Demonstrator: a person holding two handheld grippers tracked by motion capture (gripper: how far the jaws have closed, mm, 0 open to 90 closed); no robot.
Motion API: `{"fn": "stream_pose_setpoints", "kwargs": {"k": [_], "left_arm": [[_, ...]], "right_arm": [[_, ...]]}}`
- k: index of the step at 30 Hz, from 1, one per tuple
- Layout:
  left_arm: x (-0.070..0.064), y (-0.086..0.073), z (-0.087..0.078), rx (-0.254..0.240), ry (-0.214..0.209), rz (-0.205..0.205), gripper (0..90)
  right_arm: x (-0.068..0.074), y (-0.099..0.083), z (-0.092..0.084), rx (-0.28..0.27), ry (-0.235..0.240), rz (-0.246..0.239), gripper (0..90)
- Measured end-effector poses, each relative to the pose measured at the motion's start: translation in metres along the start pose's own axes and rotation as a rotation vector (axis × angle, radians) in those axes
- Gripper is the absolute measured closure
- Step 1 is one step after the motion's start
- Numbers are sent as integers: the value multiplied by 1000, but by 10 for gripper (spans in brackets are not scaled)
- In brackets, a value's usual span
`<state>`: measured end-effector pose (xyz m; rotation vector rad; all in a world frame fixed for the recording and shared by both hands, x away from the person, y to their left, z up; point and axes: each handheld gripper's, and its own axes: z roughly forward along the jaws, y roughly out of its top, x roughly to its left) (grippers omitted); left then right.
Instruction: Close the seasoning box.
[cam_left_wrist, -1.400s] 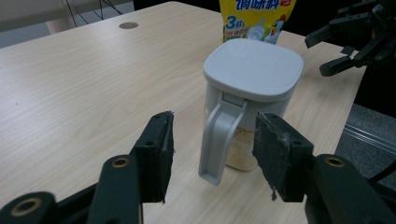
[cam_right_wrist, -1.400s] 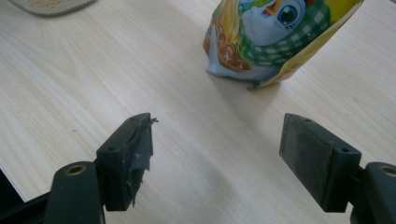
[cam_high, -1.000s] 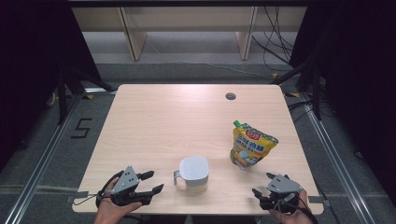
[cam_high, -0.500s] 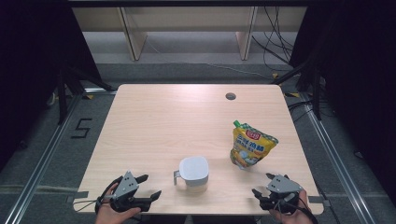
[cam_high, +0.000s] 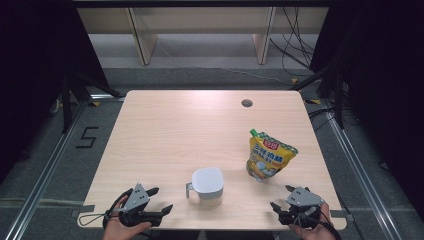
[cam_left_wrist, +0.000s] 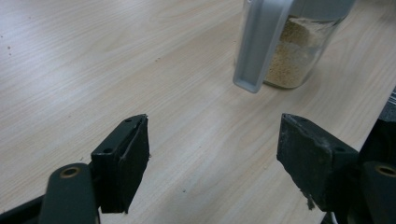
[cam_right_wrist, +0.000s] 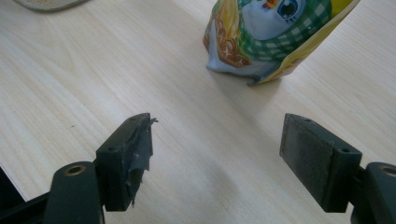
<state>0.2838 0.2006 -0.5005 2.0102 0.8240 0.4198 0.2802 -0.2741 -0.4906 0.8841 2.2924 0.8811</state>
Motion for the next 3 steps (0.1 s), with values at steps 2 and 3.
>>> {"fn": "stream_pose_setpoints", "kwargs": {"k": [2, 3], "left_arm": [[4, 0, 0, 13, 14, 10, 250], [4, -1, 1, 10, 15, -13, 250]], "right_arm": [[-1, 0, 1, 1, -1, 1, 264], [-2, -1, 1, 5, -2, 3, 264]]}}
